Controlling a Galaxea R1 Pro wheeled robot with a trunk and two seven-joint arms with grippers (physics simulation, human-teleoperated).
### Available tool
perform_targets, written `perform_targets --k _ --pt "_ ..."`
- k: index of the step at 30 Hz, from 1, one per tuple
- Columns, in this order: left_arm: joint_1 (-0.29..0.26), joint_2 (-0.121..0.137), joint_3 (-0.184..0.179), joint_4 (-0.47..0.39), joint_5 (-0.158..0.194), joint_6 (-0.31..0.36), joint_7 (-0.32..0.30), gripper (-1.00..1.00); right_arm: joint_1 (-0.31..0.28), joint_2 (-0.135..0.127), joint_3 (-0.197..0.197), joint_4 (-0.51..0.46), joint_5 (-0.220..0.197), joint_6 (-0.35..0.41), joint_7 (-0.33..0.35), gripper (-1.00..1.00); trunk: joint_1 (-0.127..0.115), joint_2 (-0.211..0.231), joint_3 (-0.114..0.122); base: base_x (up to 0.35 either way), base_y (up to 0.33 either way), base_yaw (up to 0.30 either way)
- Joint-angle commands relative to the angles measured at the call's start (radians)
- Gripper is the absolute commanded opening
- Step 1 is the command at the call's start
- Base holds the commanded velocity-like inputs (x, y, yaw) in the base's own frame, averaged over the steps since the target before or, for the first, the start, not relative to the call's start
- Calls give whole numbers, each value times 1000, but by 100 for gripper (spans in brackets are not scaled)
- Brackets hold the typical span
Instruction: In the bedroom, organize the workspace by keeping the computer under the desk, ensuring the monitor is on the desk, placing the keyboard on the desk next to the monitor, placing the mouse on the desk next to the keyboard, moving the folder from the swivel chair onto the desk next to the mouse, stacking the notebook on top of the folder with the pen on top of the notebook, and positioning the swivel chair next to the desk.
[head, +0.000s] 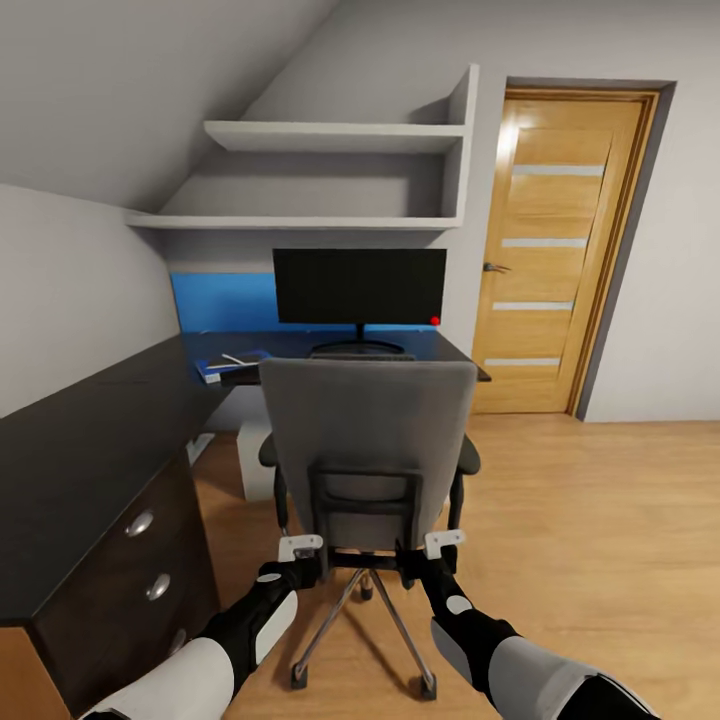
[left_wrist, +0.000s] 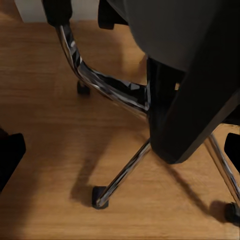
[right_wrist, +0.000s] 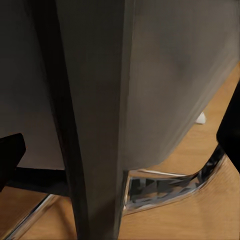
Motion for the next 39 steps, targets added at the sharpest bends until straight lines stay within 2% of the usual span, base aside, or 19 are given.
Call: perform_targets --k 1,31,35,39 --pt "0 1 -9 -2 7 5 8 100 -1 1 7 0 -4 -3 -4 100 0 0 -1 326 0 0" --pt "0 2 -11 6 6 5 8 100 -1 -3 5 1 -4 -3 -3 100 0 0 -1 323 -4 0" --pt "-1 2 -11 6 7 5 8 100 -1 -4 4 1 -4 -3 -3 100 0 0 -1 114 -39 0" --pt "0 3 -10 6 8 5 9 100 -1 -5 4 1 -4 -4 -3 100 0 0 -1 -166 -119 0"
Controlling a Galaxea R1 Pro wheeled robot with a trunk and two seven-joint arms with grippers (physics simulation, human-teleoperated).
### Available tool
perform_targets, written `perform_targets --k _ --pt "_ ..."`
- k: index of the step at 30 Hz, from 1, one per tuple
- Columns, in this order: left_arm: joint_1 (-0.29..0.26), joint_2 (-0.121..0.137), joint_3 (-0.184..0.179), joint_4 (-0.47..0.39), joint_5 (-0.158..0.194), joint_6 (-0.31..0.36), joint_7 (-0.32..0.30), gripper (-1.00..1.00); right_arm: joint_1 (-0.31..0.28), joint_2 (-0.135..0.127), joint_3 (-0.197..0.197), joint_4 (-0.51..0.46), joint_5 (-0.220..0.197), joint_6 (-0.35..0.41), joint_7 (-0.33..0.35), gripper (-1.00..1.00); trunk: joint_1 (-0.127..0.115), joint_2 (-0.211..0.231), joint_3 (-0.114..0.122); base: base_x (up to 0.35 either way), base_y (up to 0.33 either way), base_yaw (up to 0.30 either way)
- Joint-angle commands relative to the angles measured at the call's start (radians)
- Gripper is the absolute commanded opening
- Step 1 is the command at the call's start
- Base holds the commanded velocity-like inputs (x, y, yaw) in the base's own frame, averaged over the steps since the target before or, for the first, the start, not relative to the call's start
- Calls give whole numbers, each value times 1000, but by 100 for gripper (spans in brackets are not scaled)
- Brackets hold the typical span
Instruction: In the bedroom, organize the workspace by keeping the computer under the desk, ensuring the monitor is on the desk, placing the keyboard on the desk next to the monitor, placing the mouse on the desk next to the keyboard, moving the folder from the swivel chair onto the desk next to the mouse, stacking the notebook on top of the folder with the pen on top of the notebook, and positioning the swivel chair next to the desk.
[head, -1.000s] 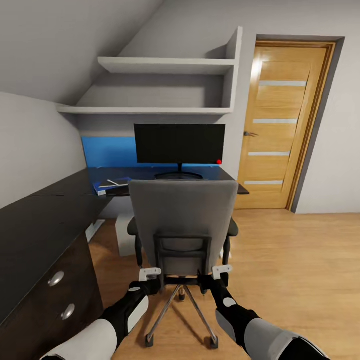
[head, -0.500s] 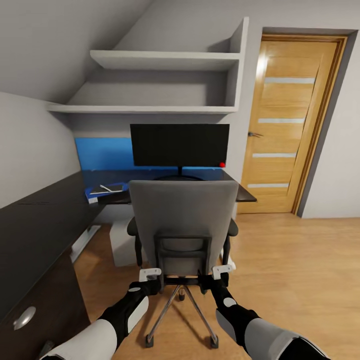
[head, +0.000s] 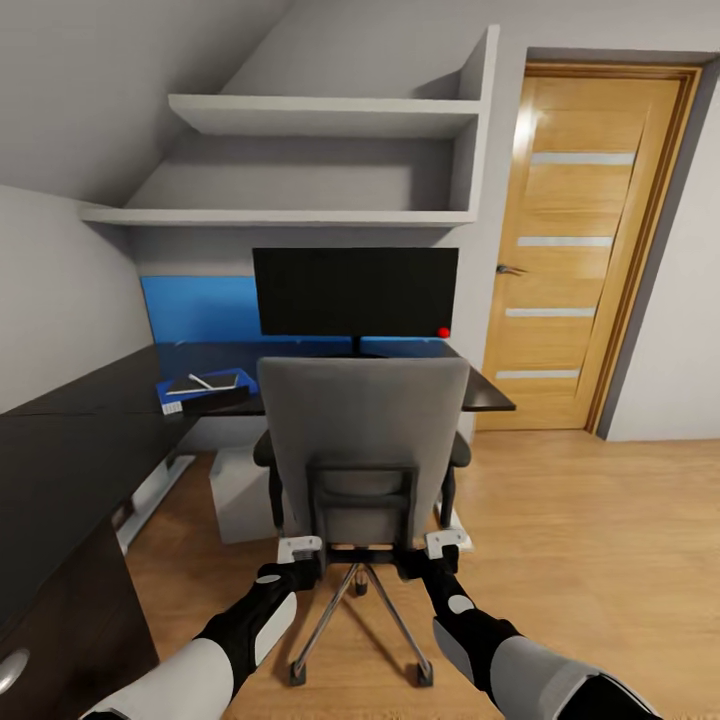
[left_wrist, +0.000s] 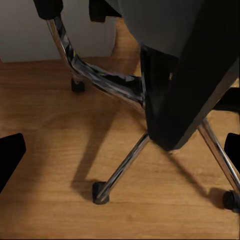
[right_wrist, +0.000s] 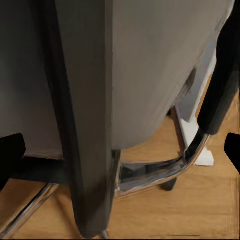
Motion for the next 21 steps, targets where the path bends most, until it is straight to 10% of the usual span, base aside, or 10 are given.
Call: perform_targets --k 1,21 --pt "-1 1 -8 -2 7 5 9 100 -1 0 9 0 -7 -3 -5 100 -1 -1 -1 -248 -158 0" --pt "0 2 -8 -3 7 5 9 100 -1 0 9 -2 -7 -3 -5 100 -1 -1 -1 -289 -173 0"
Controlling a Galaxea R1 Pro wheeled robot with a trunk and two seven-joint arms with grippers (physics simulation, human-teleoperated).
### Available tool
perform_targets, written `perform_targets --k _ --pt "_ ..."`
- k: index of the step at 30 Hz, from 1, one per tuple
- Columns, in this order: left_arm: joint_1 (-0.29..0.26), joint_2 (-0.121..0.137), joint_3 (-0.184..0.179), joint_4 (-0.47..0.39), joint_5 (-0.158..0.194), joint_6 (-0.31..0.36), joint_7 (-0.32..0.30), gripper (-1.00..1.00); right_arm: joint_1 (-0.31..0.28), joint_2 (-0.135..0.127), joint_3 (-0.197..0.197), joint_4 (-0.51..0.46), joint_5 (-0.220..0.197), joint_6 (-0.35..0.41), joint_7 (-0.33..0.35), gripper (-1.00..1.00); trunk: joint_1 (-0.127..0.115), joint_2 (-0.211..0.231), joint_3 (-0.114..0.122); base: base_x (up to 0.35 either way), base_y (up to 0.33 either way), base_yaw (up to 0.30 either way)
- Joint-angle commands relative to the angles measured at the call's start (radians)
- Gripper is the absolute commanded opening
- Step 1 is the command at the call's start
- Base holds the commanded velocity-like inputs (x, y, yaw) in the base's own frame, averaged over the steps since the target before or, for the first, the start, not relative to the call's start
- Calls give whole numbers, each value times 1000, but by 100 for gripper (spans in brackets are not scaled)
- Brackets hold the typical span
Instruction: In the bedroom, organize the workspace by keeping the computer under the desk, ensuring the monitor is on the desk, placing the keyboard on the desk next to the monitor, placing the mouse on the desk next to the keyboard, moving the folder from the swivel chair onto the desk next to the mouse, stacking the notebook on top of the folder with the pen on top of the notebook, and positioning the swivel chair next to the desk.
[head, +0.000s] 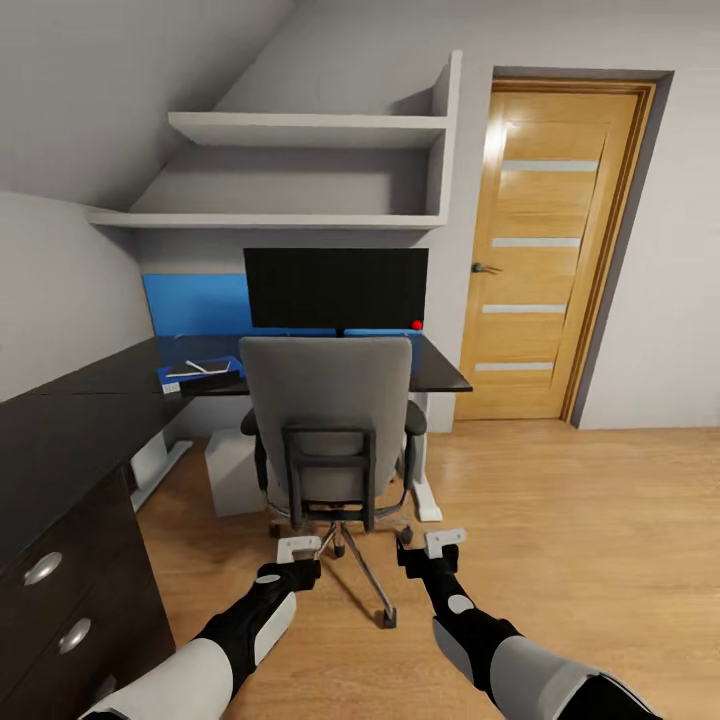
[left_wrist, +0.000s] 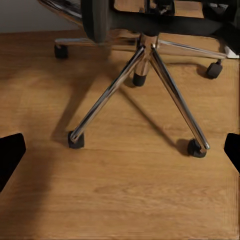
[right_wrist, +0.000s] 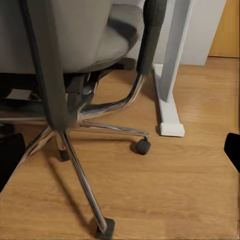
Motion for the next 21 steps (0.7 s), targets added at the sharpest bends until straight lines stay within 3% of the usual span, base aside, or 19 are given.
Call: perform_targets --k 1,21 --pt "-1 1 -8 -2 7 5 8 100 -1 0 9 0 -7 -3 -5 100 -1 -1 -1 -314 -115 0" --pt "-1 1 -6 -3 9 6 9 100 -1 -1 9 1 -7 -4 -5 100 -74 132 58 -328 -18 0"
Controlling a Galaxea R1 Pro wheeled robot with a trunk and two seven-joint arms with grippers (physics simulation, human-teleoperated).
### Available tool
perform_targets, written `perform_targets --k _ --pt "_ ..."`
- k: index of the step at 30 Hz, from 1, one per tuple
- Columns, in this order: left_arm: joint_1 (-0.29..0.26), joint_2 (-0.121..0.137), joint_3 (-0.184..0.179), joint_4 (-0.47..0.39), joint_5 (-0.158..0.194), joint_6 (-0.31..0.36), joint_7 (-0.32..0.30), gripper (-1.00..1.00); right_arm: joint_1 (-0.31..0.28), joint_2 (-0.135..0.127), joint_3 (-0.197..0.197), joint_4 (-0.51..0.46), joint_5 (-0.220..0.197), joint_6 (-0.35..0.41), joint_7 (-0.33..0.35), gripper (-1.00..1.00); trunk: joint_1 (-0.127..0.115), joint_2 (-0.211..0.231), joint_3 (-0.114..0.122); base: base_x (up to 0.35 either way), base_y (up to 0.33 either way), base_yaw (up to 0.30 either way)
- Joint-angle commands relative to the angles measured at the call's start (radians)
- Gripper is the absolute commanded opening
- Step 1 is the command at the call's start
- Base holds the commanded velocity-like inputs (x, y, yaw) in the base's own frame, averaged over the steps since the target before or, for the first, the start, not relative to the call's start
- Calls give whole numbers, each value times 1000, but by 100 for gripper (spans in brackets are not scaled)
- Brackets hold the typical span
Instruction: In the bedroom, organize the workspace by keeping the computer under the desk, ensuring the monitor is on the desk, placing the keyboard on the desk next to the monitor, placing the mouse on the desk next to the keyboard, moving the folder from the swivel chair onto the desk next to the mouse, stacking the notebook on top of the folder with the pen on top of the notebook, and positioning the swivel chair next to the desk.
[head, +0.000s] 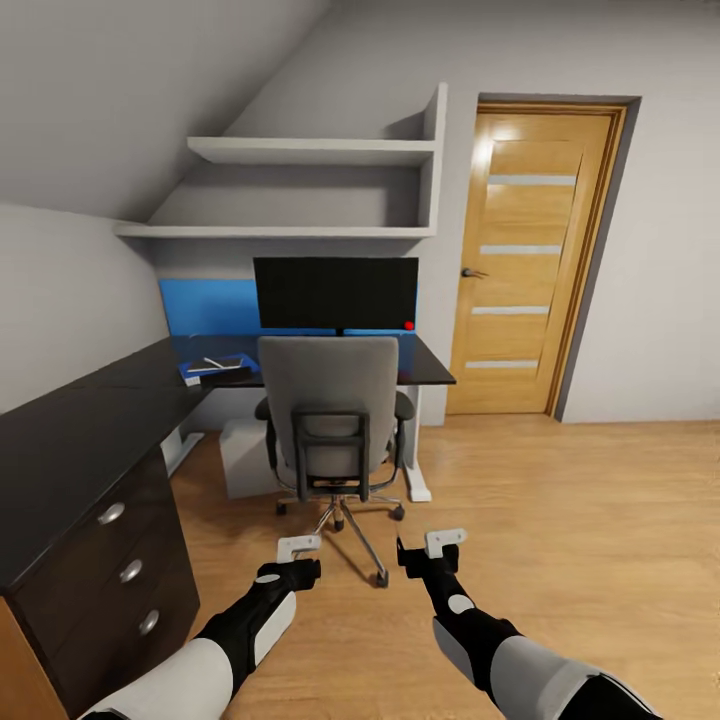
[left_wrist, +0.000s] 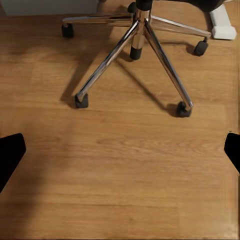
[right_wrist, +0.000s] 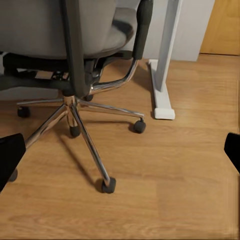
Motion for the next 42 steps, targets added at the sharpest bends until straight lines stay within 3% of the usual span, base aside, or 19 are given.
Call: perform_targets --k 1,8,14,15,17,18,22,26,32,42 --pt "0 1 -7 -3 7 5 9 100 -1 0 9 1 -7 -3 -5 100 -5 7 2 -199 0 0" --pt "0 1 -2 -7 10 7 17 100 -1 0 8 2 -7 -2 -5 100 -31 56 24 -77 0 0" --pt "-1 8 7 48 19 7 20 100 -1 -31 8 56 -11 -4 -7 100 -54 98 43 -3 0 0" --pt "0 10 9 173 61 4 15 100 18 -88 9 138 -16 -98 -7 100 -58 105 46 0 0 0" --pt "0 10 9 208 67 3 13 100 38 -95 9 143 -17 -118 -7 100 -66 119 52 0 0 0" --pt "-1 9 8 298 73 -31 10 100 88 -105 9 149 -16 -143 -6 100 -70 126 55 0 0 0" --pt "3 11 9 335 75 -122 10 100 123 -107 9 152 -16 -150 -6 100 -85 154 68 0 0 0" --pt "68 16 9 347 75 -193 12 100 158 -108 9 153 -16 -152 -7 100 -100 182 80 0 0 0" --pt "152 28 9 351 76 -238 11 100 191 -109 9 153 -15 -153 -6 100 -123 224 99 0 0 0" --pt "191 62 9 352 76 -280 10 100 212 -119 9 152 -13 -150 -5 100 -162 294 131 0 0 0"
